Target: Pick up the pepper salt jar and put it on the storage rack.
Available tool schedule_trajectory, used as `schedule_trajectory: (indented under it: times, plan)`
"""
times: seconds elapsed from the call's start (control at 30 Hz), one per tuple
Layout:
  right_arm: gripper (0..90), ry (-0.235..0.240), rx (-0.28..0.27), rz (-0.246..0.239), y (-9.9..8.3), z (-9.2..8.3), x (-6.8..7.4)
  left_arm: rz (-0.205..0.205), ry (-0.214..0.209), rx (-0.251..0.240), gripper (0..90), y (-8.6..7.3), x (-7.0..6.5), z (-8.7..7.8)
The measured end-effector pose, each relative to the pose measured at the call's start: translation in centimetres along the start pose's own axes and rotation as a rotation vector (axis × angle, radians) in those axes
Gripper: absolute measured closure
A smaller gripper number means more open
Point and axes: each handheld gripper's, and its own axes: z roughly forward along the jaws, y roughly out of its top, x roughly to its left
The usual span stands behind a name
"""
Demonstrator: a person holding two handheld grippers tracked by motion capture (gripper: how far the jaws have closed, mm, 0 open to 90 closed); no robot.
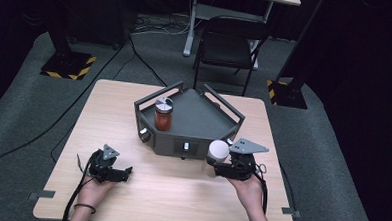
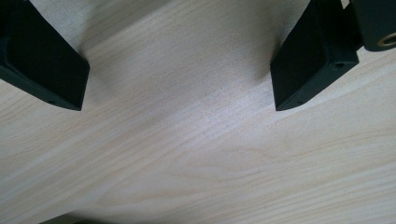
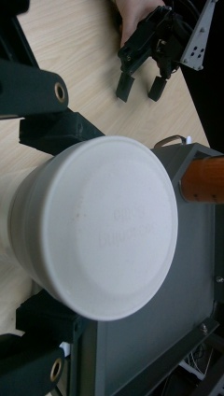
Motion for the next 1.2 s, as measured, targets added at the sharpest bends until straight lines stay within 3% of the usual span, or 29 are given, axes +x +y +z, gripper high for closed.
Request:
schedule_trajectory:
  times: [0.43, 1.2]
  plan:
    - [32.7, -0.01, -0.028, -0.012, 1.7, -0.4, -0.3, 0.0, 0.0, 0.0, 3.6, 0.0, 0.0, 0.0]
    - [32.8, -0.023, -0.058, 0.021, 5.0, -0.6, -1.8, 0.0, 0.0, 0.0, 3.6, 0.0, 0.0, 0.0]
